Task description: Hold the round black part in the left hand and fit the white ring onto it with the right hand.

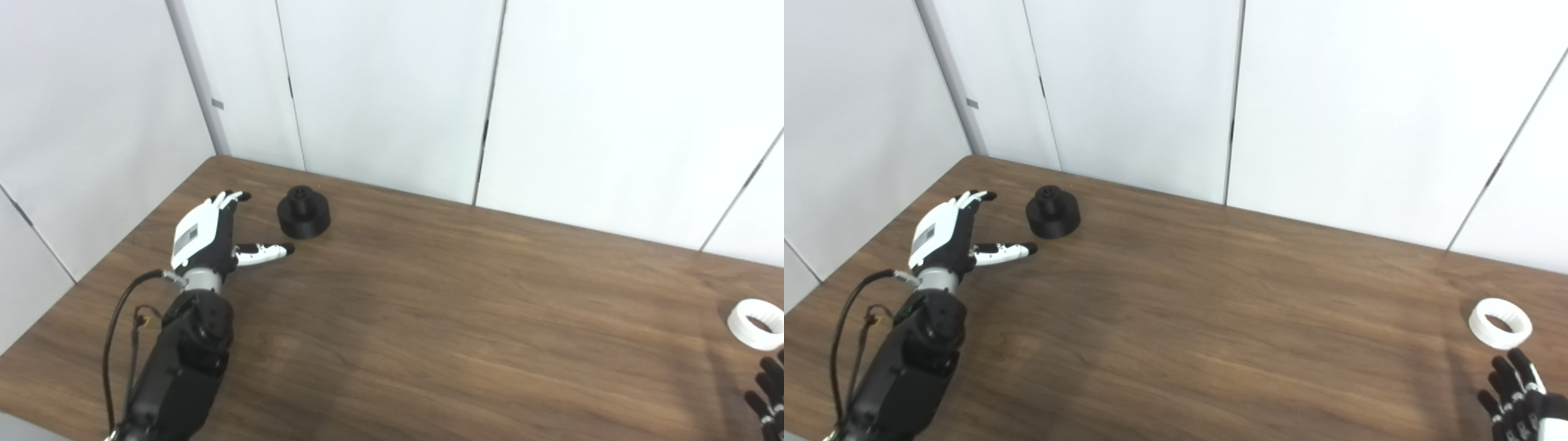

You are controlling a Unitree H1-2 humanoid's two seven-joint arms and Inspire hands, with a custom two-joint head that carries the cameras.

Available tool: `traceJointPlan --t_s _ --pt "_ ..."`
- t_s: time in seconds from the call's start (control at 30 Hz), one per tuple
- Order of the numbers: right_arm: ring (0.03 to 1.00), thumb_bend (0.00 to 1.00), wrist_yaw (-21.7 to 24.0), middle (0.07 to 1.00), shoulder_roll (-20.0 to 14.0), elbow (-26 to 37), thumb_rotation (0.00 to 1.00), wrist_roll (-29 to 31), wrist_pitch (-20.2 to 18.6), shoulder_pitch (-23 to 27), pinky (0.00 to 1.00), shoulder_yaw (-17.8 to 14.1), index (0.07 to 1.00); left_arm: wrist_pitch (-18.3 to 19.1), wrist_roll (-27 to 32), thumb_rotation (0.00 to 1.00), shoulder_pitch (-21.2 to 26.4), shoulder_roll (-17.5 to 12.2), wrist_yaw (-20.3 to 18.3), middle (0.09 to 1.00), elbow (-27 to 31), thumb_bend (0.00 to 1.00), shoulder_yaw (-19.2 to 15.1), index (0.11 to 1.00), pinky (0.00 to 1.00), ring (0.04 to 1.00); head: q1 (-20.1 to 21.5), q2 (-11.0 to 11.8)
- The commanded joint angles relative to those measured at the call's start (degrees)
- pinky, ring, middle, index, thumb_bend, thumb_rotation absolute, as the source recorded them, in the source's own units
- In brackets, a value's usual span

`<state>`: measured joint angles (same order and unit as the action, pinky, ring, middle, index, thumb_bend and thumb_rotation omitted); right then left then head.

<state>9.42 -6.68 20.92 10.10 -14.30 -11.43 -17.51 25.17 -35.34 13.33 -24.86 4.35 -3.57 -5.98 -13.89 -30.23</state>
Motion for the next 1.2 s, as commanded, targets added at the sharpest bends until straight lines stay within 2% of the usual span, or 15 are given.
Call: traceJointPlan --t_s 0.0,0.2,0.33,0.53,0.7,0.97,1.17 --pt "0.952 0.74 0.12 0.935 -1.00 1.65 1.00 0.01 2.77 -4.67 0.90 0.65 0.949 -2.10 -0.11 0.33 3.72 -2.68 1.12 0.965 -1.94 1.00 0.53 0.859 1.00 1.000 0.11 -0.07" --pt "0.948 0.77 -0.04 0.932 -0.92 1.93 1.00 -0.20 2.83 -4.89 0.90 0.72 0.953 -2.20 0.04 0.34 8.53 -4.89 0.21 0.968 -10.81 1.00 3.52 0.843 1.00 1.000 0.23 -0.13" --pt "0.965 0.78 -0.25 0.939 -0.67 2.27 1.00 -0.16 2.44 -4.96 0.94 0.84 0.960 -2.95 0.62 0.34 11.17 -5.52 0.73 0.973 -15.29 1.00 4.34 0.853 1.00 1.000 0.38 -0.08" --pt "0.971 0.80 -0.31 0.950 -0.54 2.44 1.00 -0.21 2.61 -5.20 0.95 1.10 0.969 -3.28 2.15 0.36 14.93 -6.19 0.45 0.976 -20.39 1.00 5.74 0.860 1.00 1.000 0.63 -0.18" --pt "0.974 0.81 -0.80 0.945 -0.35 2.88 1.00 -0.97 2.50 -5.40 0.94 1.43 0.968 -5.86 2.31 0.38 16.31 -6.28 2.33 0.962 -23.68 1.00 6.87 0.849 1.00 0.997 0.78 -0.22" --pt "0.975 0.80 -0.86 0.947 -0.21 3.17 1.00 -0.91 2.42 -5.52 0.96 1.42 0.969 -6.74 3.42 0.38 16.93 -6.21 1.97 0.967 -24.10 1.00 7.83 0.857 1.00 1.000 0.80 -0.33" --pt "0.982 0.79 -1.13 0.950 -0.13 3.39 1.00 -1.52 2.26 -5.39 0.96 1.74 0.975 -5.80 4.12 0.40 17.25 -5.93 0.63 0.973 -23.01 1.00 8.65 0.867 1.00 1.000 0.95 -0.30"
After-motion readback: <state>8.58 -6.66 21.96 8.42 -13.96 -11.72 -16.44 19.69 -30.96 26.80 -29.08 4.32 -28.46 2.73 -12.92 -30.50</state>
